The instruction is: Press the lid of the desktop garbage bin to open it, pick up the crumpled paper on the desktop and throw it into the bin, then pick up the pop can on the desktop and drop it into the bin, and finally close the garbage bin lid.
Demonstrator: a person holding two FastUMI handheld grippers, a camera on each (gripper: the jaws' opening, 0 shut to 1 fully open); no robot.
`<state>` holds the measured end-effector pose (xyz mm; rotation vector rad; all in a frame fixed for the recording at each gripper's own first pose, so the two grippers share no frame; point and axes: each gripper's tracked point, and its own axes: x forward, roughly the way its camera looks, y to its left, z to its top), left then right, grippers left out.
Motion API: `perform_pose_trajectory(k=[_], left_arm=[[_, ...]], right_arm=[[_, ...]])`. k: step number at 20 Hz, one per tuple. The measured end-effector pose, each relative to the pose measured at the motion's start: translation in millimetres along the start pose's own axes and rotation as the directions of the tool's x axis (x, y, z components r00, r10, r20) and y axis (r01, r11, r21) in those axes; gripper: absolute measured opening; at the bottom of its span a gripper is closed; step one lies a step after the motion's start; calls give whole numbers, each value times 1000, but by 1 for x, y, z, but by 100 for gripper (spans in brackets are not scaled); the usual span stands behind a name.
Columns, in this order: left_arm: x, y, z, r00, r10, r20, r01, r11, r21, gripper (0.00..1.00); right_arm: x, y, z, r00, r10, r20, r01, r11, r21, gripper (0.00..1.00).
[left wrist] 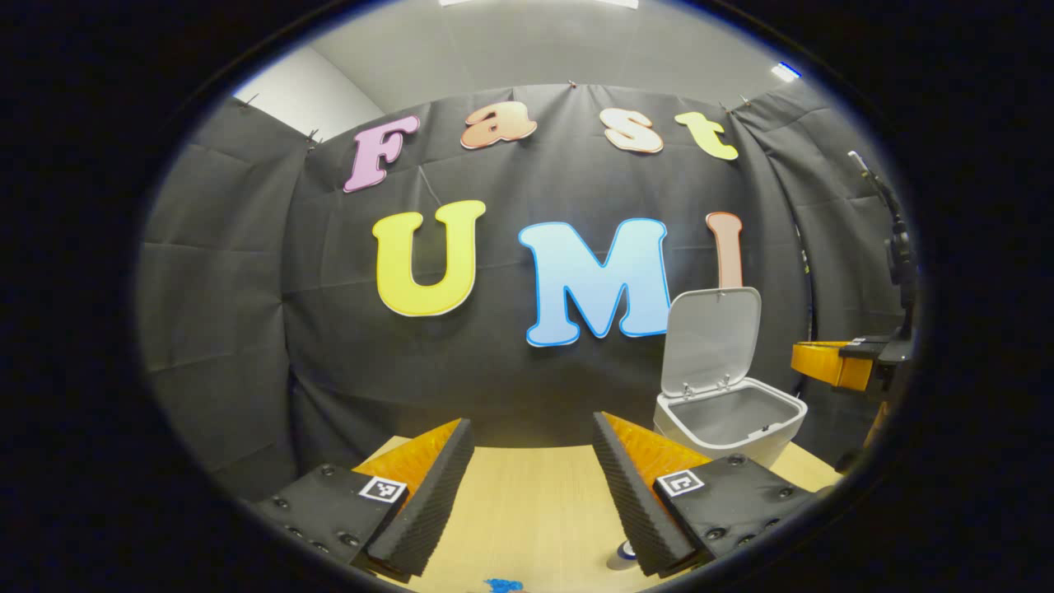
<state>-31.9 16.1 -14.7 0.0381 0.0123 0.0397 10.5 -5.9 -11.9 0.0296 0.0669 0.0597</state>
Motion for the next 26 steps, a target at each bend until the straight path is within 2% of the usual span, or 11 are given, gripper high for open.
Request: perform_pose_trajectory(k=[2,3,5,7,11,12,13,16,18,22,26], left_arm=[[0,-1,-1,1000,-4,-3,4,1000,1,95],[0,-1,-3,1000,-5,-7,5,1000,2,91],[-1,-1,-4,1000,-5,-9,5,1000,4,99],[-2,0,-4,1000,-5,-8,5,1000,5,95],[-3,2,-4,1000,-5,-6,5,1000,-1,99],[-2,2,-5,1000,-4,-6,4,1000,-1,91],[-2,1,-5,1000,-4,-8,4,1000,0,95],[-3,2,-9,1000,-4,-11,4,1000,4,92],[-2,2,-10,1000,-7,-11,7,1000,1,94],[-1,1,-17,1000,-19,-20,19,1000,-7,91],[2,1,-55,996,-37,-79,36,999,-11,96]], right_arm=[[-1,-1,1,1000,-5,3,5,1000,1,2],[-1,-2,1,1000,-10,4,10,1000,3,2],[-1,-3,3,1000,-15,6,15,1000,7,2],[-1,-3,3,1000,-17,7,17,1000,12,2],[-2,-3,3,1000,-11,3,11,1000,14,6],[-3,-1,3,1000,-2,3,2,1000,13,20],[-2,1,2,1000,11,1,-11,1000,14,34],[-1,5,4,1000,21,4,-21,1000,5,76],[0,5,5,1000,21,12,-21,1000,2,90],[0,5,5,1000,18,17,-18,1000,0,96],[-2,5,5,1000,18,13,-18,1000,-6,96]])
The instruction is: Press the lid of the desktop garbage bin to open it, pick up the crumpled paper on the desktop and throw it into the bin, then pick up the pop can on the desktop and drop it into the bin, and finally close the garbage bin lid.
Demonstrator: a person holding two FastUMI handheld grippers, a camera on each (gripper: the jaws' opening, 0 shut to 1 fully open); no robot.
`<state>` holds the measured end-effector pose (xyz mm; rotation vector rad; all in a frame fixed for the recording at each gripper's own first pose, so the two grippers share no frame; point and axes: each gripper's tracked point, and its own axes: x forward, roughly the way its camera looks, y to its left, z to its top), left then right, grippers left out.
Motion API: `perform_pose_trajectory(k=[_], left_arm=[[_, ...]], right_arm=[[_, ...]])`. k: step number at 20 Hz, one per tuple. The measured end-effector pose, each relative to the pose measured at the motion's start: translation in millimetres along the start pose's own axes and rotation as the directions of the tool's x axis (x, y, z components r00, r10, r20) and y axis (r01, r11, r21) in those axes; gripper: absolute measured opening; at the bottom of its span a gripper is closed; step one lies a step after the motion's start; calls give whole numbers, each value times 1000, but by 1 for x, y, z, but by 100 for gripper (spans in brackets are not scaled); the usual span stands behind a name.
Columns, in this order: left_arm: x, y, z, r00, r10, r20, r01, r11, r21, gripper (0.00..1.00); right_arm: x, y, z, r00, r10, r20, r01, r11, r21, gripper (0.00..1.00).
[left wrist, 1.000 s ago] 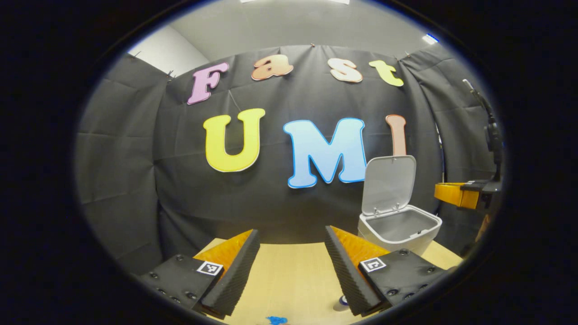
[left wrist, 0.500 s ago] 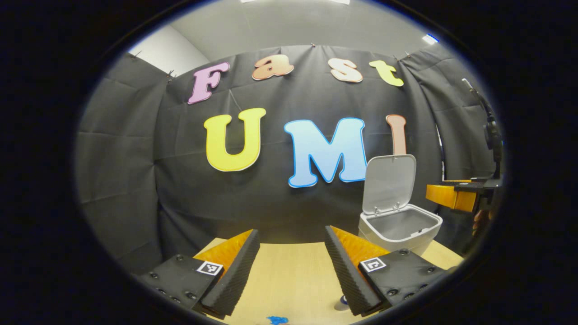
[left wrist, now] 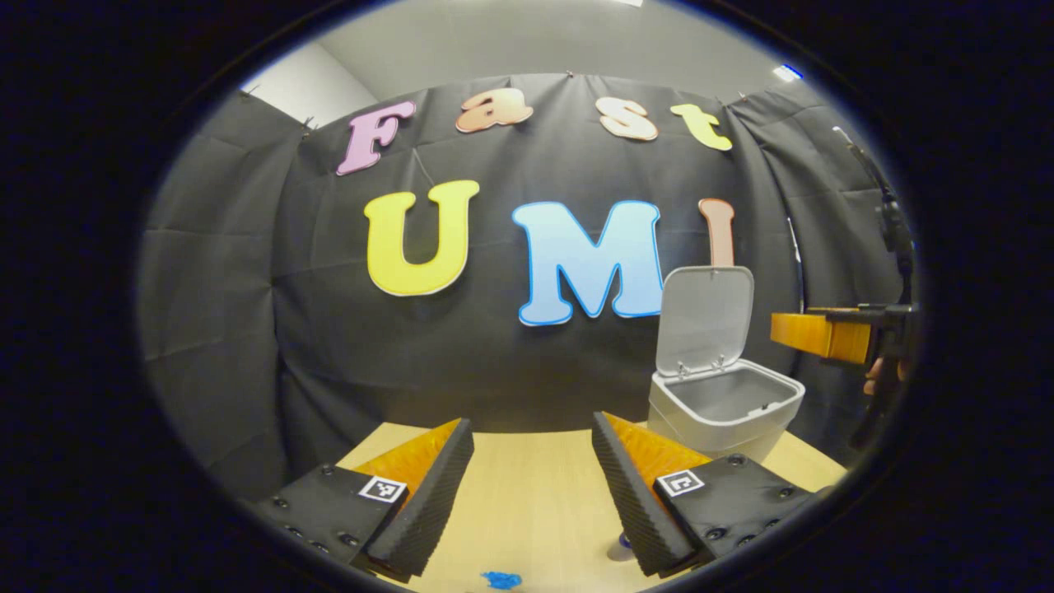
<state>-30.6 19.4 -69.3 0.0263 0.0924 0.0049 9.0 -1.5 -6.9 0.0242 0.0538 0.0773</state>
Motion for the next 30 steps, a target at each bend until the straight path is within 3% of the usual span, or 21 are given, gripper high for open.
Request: perform_pose_trajectory(k=[3,6,7,13,15,18,19,21,23,25,26,28,30], left_arm=[[0,4,-40,998,7,-66,-6,1000,13,99],[0,8,-82,990,4,-144,-3,1000,4,91],[0,10,-93,986,1,-166,-1,1000,-1,99],[2,16,-150,966,-6,-260,6,1000,0,95],[3,15,-166,957,-10,-289,9,1000,-4,99],[6,17,-194,941,-10,-337,8,1000,-8,95],[7,18,-203,935,-10,-354,7,1000,-10,99],[6,20,-220,923,-7,-384,4,1000,-8,92],[6,22,-233,911,-6,-412,1,1000,-13,99],[5,24,-246,899,-5,-438,-6,1000,-24,95],[5,25,-252,893,-2,-450,-12,1000,-29,99],[5,29,-267,880,9,-475,-32,999,-41,95],[2,30,-283,864,12,-503,-43,998,-50,99]], right_arm=[[-1,-1,-1,1000,-2,-9,2,1000,-8,96],[-2,-2,-3,1000,-6,-21,5,1000,-21,96],[-3,-2,-3,1000,-6,-23,6,1000,-24,96],[-4,-7,-10,999,-19,-51,16,999,-45,96],[-1,-7,-13,998,-21,-61,18,998,-52,96],[-1,-7,-17,997,-22,-72,17,998,-68,96],[0,-6,-18,997,-21,-77,16,997,-73,96],[1,-5,-20,996,-22,-84,15,997,-80,96],[2,-4,-22,996,-25,-89,17,996,-87,96],[3,-5,-24,995,-27,-93,18,995,-94,96],[4,-5,-26,995,-28,-96,18,995,-97,96],[5,-6,-29,994,-32,-103,21,995,-102,96],[7,-7,-30,994,-36,-107,26,995,-100,96]])
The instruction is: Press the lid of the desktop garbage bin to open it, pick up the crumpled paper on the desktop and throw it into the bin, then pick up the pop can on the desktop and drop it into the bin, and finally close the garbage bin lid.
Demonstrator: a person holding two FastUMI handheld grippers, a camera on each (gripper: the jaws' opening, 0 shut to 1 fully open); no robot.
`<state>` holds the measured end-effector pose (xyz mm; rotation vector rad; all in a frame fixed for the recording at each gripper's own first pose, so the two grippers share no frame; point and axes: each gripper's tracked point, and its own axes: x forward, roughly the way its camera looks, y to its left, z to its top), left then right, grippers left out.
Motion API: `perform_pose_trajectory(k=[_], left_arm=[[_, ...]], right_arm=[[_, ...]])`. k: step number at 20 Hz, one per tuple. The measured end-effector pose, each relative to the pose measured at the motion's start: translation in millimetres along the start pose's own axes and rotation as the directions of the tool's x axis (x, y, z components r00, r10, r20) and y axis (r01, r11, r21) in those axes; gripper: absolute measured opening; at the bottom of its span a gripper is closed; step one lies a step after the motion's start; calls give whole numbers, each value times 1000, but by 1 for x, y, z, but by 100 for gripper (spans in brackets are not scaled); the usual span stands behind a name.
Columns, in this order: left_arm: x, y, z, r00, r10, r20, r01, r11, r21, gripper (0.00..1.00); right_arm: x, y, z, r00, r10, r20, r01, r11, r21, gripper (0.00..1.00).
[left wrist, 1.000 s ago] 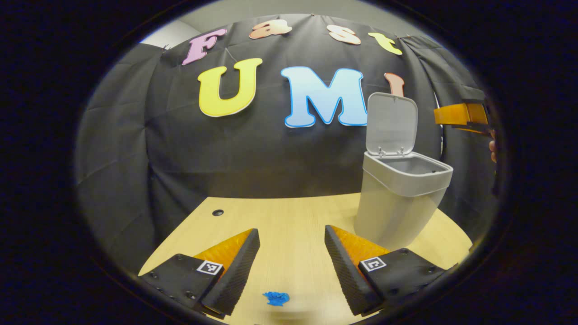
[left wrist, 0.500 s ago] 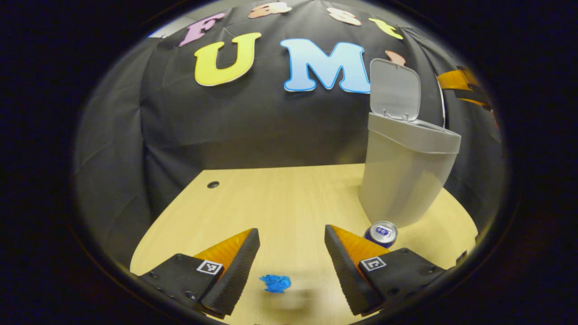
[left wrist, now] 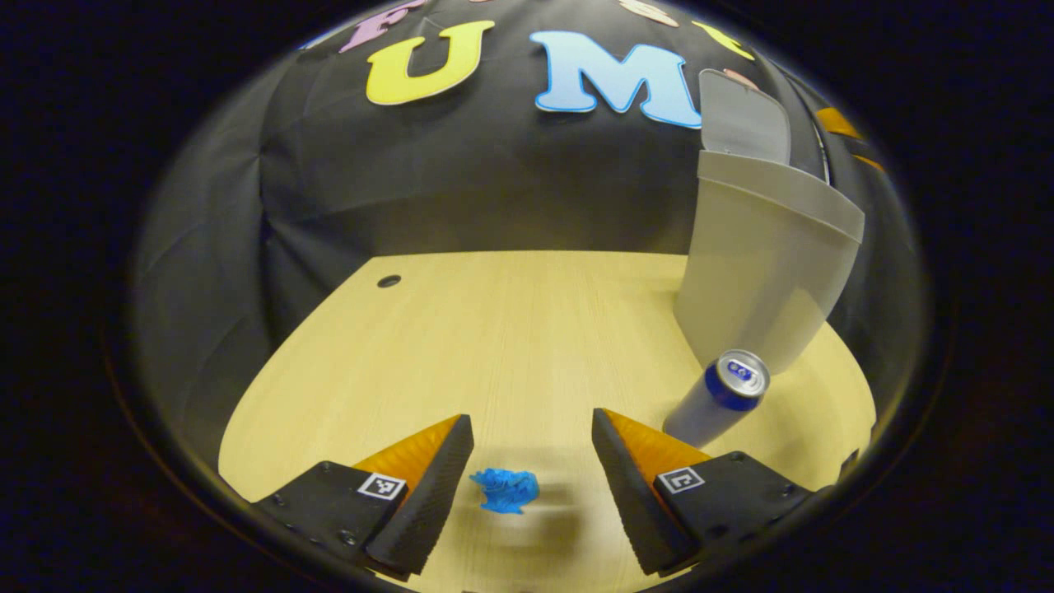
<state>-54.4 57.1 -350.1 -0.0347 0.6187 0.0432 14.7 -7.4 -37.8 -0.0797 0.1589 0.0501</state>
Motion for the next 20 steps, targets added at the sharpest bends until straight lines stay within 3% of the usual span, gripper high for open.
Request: perform_pose_trajectory(k=[1,4,13,17,20], left_arm=[[3,2,-7,1000,4,-19,-4,1000,-5,92],[9,7,-22,998,7,-57,-9,999,-38,99],[26,21,-63,984,15,-175,-33,995,-99,93],[29,33,-81,972,34,-232,-60,992,-107,99],[31,37,-88,966,39,-256,-69,992,-110,96]], right_arm=[[0,0,0,1000,-2,-2,2,1000,2,96],[3,-1,-5,1000,-6,-12,6,1000,0,96],[8,-3,-11,999,-16,-29,16,1000,6,96],[10,-4,-15,999,-17,-42,18,1000,4,96],[11,-5,-18,999,-19,-47,19,1000,6,96]])
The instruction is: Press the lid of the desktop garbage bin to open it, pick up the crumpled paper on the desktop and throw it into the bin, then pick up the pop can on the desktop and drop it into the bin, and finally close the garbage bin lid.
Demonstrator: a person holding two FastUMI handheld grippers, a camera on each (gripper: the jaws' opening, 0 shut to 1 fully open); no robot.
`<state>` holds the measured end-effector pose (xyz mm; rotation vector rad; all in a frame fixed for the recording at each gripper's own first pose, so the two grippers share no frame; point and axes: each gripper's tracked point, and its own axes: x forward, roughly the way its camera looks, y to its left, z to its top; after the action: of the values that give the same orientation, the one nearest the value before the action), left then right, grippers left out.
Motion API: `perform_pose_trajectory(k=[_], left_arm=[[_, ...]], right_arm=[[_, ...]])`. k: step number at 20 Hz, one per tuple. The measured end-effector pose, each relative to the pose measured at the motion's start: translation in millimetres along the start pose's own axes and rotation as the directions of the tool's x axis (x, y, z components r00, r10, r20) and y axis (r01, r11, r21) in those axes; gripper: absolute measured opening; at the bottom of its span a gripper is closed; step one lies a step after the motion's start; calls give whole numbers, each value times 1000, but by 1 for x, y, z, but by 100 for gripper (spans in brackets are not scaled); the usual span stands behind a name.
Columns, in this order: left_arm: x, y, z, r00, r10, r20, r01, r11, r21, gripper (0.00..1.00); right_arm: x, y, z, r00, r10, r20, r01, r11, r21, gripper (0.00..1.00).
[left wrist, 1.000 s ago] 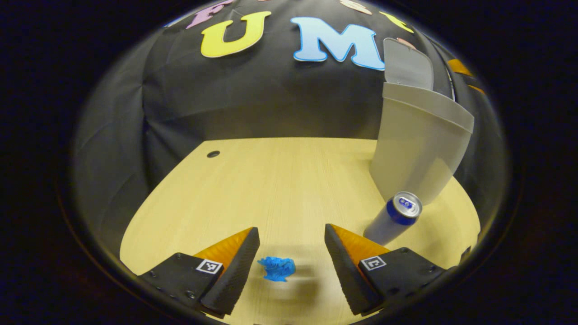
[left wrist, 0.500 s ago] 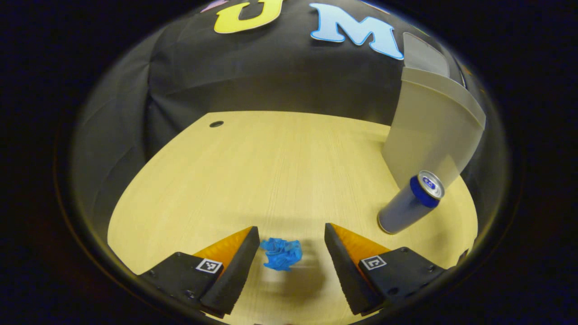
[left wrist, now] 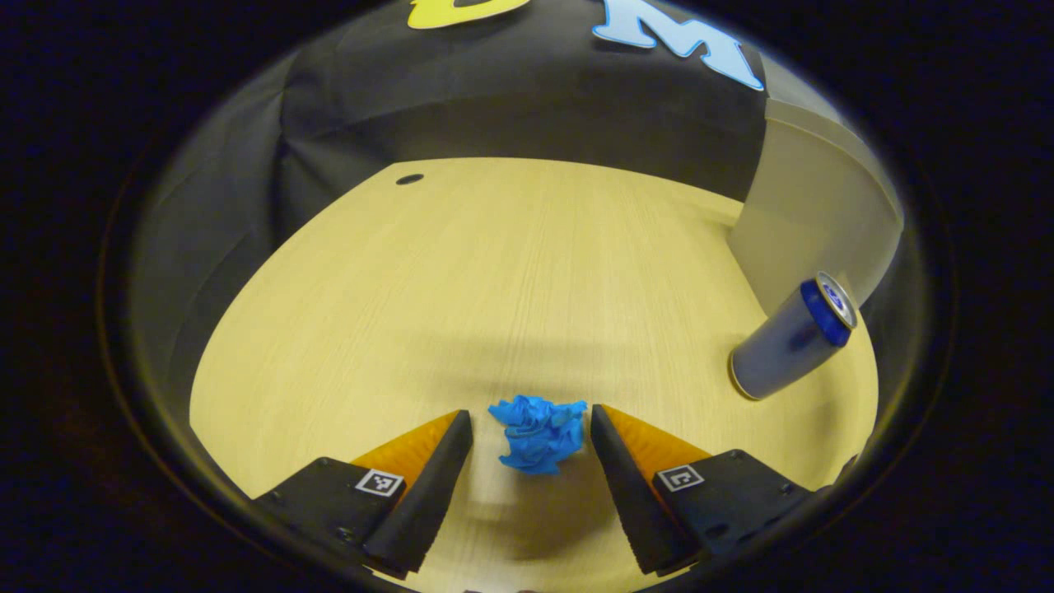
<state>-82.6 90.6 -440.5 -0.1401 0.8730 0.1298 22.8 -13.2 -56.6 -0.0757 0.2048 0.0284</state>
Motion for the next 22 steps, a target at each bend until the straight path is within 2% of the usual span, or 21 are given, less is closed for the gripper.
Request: perform_pose_trajectory(k=[9,10,13,14,18,22], left_arm=[[3,1,-3,1000,24,-11,-24,999,38,98],[3,1,-3,1000,25,-13,-24,999,38,93],[4,2,-3,999,30,-19,-29,999,45,58],[3,2,-2,999,30,-23,-29,998,48,53],[1,5,-4,999,44,-30,-43,998,41,52],[-8,7,13,999,46,21,-47,998,39,53]], right_arm=[[2,0,-8,1000,0,-14,1,1000,17,97],[2,0,-8,1000,0,-17,1,1000,17,97],[1,-1,-10,1000,0,-20,0,1000,18,97],[1,-1,-9,1000,-1,-20,1,1000,20,97],[1,-4,-9,1000,-3,-15,3,1000,28,97],[-1,-6,-9,1000,-2,-13,2,1000,29,97]])
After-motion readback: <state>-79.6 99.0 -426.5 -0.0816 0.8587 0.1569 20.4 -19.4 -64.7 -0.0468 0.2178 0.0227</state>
